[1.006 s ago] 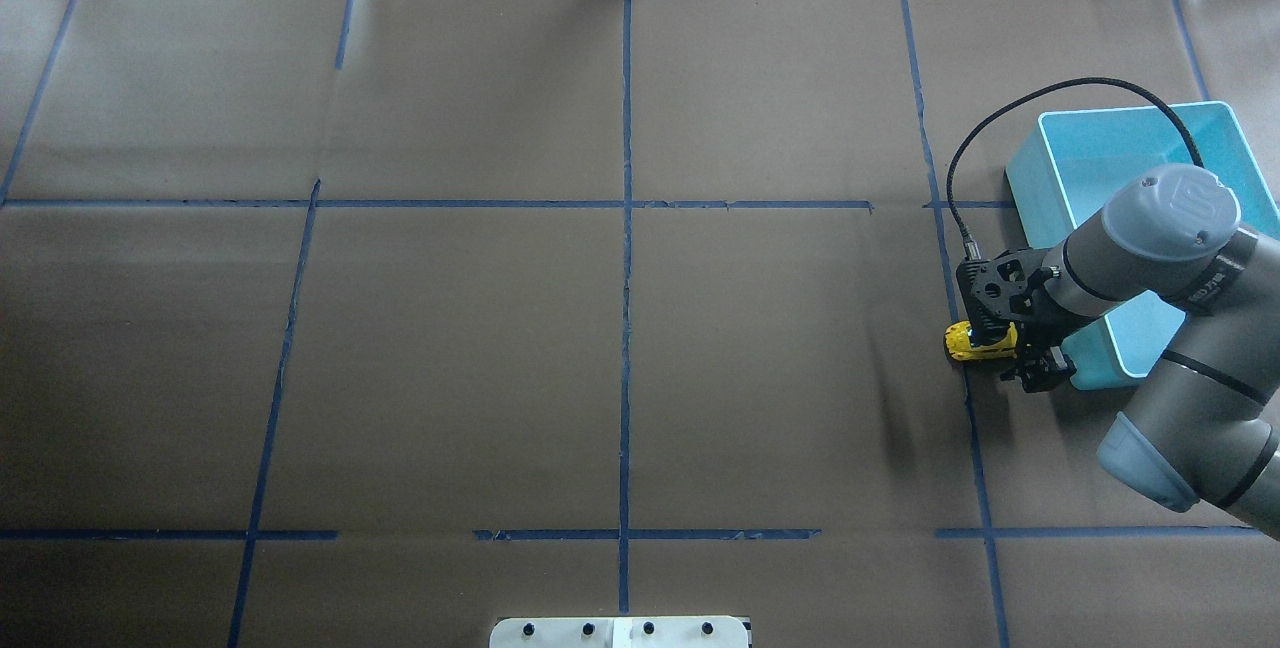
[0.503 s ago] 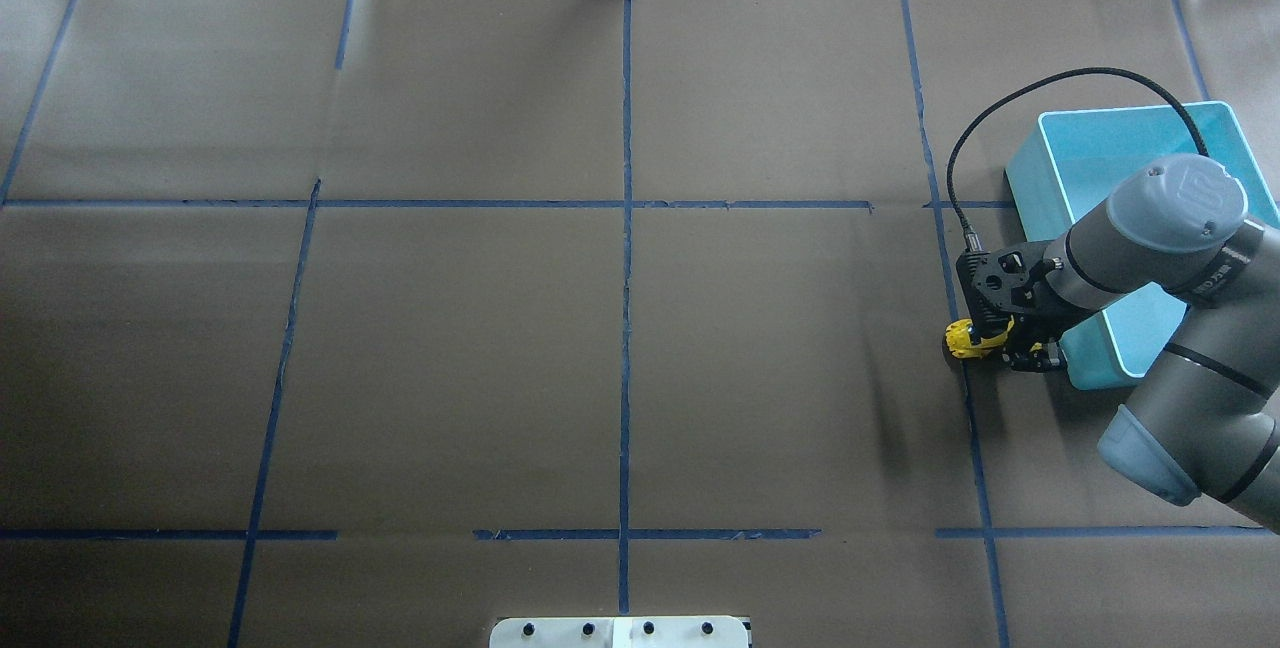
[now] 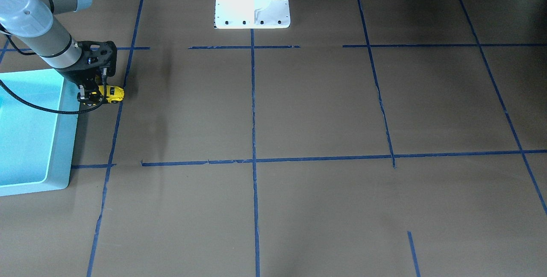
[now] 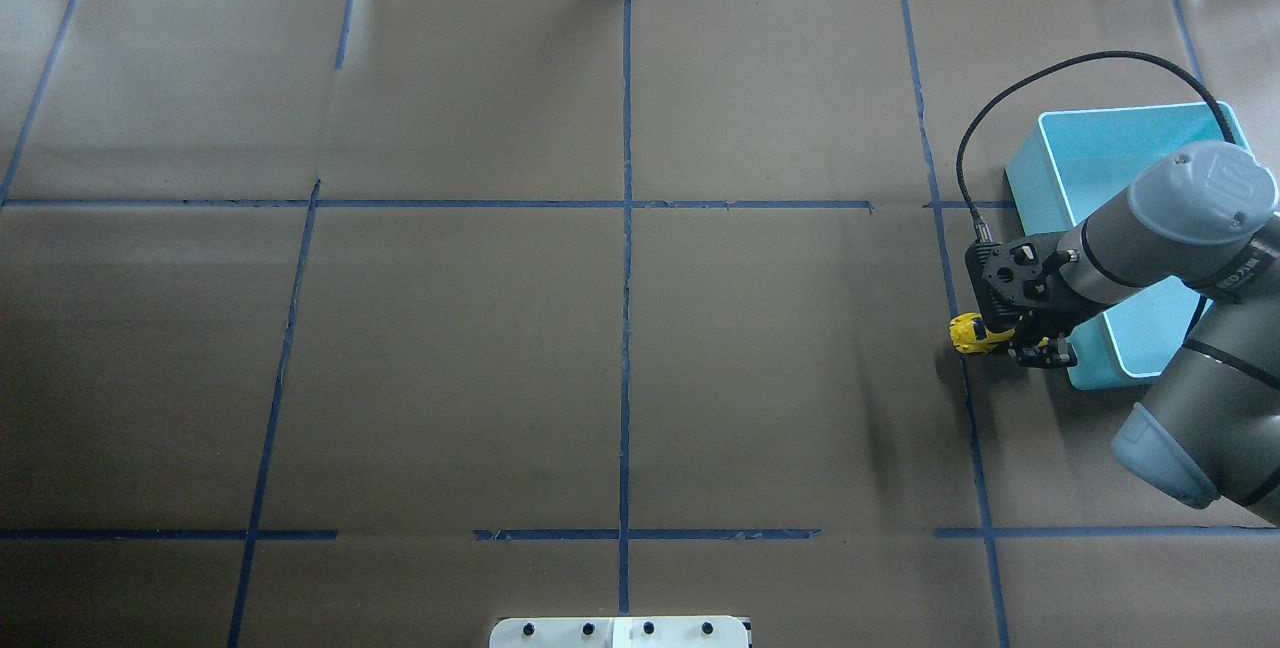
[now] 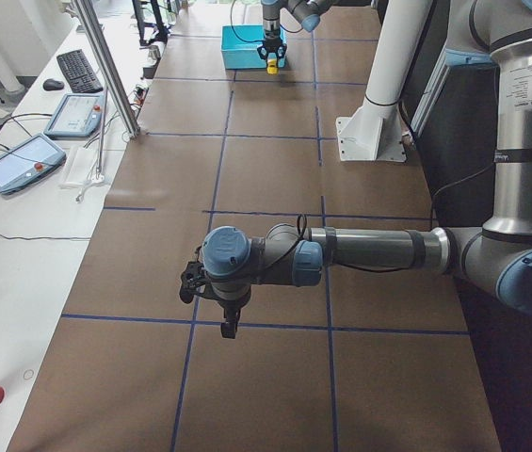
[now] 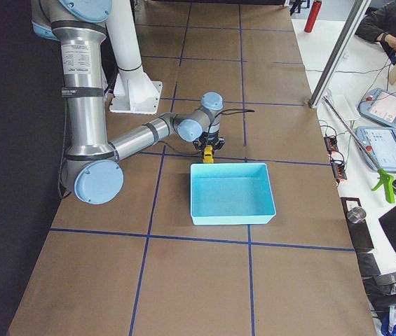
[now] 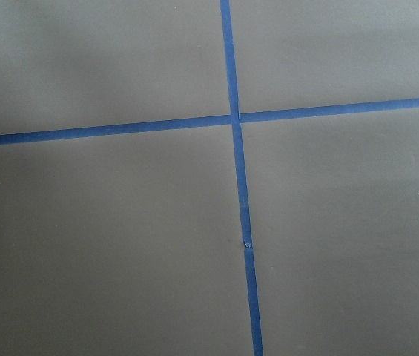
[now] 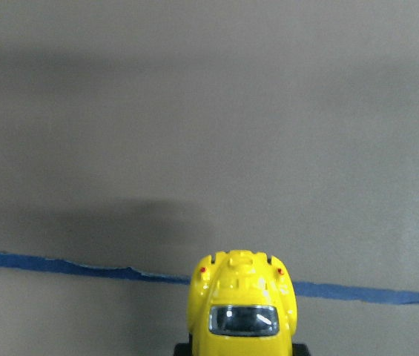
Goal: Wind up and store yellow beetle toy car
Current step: 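Lift the car with the right gripper and carry it over the bin, then lower the car into the bin, open the right gripper, withdraw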
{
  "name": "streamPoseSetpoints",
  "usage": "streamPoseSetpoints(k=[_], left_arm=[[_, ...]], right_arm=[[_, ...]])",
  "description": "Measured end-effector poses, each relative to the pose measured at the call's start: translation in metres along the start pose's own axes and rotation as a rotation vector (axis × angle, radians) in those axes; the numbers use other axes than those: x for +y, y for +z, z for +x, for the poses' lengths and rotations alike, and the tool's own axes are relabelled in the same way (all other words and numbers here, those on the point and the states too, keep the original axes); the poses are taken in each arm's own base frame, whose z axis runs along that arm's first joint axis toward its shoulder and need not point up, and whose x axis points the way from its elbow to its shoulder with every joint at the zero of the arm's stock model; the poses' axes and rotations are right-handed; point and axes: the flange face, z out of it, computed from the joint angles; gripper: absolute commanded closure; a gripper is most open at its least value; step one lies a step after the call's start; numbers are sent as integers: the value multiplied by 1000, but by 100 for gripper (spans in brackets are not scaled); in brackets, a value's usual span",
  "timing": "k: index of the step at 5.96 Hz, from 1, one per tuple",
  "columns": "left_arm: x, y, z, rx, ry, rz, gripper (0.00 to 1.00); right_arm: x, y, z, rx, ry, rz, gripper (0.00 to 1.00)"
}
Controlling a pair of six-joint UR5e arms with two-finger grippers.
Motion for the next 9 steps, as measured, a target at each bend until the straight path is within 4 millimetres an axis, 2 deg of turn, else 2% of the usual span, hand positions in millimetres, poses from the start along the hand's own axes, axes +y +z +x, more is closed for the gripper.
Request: streamPoseSetpoints(k=[1,2,3,4,5,6,7,9], left_arm=[[1,0,1,2,1,1,0],[-1,-3,4,3,8,8,0],[-2,-5,6,3,11,11,0],[0,-4,5,4,9,9,0],[1,-6,6,2,11,11,0],[3,-7,7,-4,12,13,0],[5,-6,5,-6,7,9,0],[4,-4,3,-7,4,5,0]], right_arm=[[-10,-36,2,5,24,-18,100],[-5,-64,7,17,29,-36,100],[17,-85,18,38,13,-59,100],[50,-99,30,51,-4,-91,100],[89,-103,33,42,-15,-123,99],[120,-97,25,20,-19,-147,99],[142,-82,22,12,-22,-154,99],[181,-35,33,48,19,-134,99]])
